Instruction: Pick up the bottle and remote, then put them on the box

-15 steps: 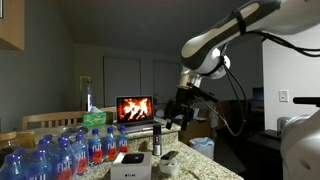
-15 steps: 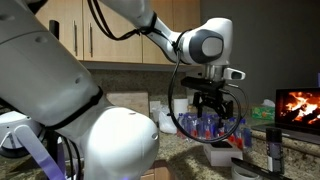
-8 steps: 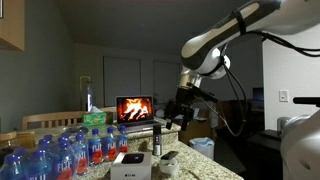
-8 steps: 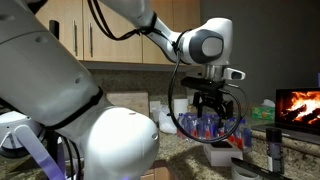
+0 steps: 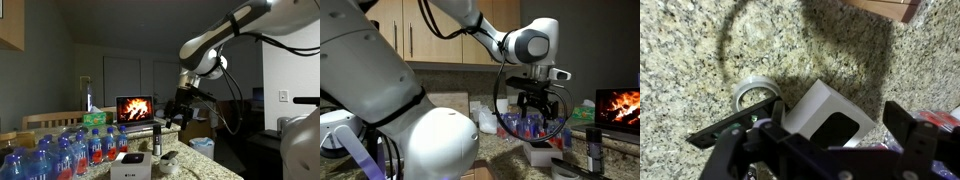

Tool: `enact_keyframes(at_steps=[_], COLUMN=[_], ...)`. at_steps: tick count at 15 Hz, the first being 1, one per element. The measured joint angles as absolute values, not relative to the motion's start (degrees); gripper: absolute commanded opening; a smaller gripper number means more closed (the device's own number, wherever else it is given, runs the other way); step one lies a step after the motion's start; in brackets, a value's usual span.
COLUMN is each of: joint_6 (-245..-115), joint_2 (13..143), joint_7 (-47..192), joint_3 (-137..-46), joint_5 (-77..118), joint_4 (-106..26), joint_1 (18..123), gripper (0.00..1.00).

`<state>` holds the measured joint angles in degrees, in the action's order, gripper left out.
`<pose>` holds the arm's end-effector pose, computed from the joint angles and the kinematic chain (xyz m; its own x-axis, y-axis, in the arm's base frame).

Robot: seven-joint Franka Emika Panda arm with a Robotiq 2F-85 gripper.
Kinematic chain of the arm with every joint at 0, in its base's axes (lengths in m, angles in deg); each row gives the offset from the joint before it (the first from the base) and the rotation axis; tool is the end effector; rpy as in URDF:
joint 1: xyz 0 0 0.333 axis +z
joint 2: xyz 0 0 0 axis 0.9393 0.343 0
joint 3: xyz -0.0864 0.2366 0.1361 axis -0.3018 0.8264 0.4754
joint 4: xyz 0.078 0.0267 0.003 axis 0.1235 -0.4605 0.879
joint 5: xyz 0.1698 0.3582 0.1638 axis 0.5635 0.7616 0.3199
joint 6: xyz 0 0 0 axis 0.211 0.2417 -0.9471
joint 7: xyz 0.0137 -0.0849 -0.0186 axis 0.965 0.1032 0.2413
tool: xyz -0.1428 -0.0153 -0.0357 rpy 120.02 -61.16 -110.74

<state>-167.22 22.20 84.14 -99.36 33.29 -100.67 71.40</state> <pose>0.4070 -0.0468 0.3779 0.9824 -0.1195 0.1438 -0.0777 -0.9605 -0.2674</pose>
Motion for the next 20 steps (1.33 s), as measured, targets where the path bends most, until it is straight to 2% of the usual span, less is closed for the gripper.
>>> enact_keyframes(at_steps=[5, 12, 20], joint_6=[-164.84, -152.89, -151.67], joint_2=[37.52, 57.7, 61.28], joint_7=[84.03, 82.6, 82.84], joint_3=[-98.34, -95.36, -95.44], joint_5=[28.24, 17.65, 17.54], joint_4=[-85.81, -59.76, -55.99], joint_1=[72.88, 67.89, 67.39], gripper=[1.0, 1.0, 1.0])
